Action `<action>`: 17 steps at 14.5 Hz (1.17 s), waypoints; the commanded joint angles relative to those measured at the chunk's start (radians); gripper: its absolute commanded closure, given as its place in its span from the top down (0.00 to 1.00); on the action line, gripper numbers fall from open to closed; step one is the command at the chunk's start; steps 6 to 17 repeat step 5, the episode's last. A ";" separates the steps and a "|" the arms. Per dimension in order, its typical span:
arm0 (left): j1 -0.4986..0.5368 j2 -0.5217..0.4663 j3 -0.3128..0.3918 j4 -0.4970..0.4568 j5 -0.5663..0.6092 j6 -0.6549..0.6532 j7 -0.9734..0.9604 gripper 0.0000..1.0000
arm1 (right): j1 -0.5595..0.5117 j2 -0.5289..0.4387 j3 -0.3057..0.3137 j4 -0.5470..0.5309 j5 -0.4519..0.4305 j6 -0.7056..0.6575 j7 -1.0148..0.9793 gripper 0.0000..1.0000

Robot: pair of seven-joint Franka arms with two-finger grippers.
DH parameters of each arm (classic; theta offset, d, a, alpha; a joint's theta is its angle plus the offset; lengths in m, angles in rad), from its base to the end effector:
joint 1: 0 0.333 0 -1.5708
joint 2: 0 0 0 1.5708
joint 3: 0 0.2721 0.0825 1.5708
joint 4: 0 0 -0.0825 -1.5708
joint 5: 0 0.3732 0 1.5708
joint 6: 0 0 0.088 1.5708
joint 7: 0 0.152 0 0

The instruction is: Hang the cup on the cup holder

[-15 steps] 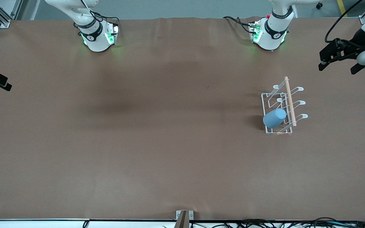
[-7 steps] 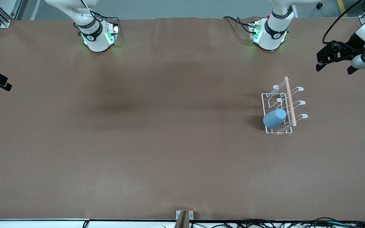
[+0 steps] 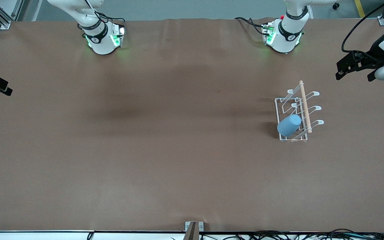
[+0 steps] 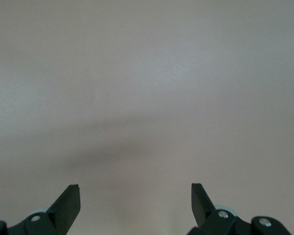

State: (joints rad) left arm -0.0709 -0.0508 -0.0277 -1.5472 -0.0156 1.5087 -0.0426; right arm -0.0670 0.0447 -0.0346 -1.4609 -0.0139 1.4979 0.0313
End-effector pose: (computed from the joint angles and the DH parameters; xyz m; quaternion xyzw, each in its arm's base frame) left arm 0.5217 -0.0544 0.5680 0.9995 -0.0285 0.0056 0.0075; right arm 0.5454 -0.0574 0.5551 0.9977 -0.0669 -0.0041 0.0076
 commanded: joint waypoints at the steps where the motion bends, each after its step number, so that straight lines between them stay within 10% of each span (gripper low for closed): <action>1: -0.020 -0.020 0.011 -0.014 0.016 0.013 -0.019 1.00 | 0.000 -0.016 -0.001 -0.010 0.008 -0.005 0.004 1.00; 17: -0.018 -0.018 0.009 -0.013 0.016 0.013 -0.019 1.00 | 0.000 -0.016 -0.001 -0.010 0.008 -0.005 0.004 1.00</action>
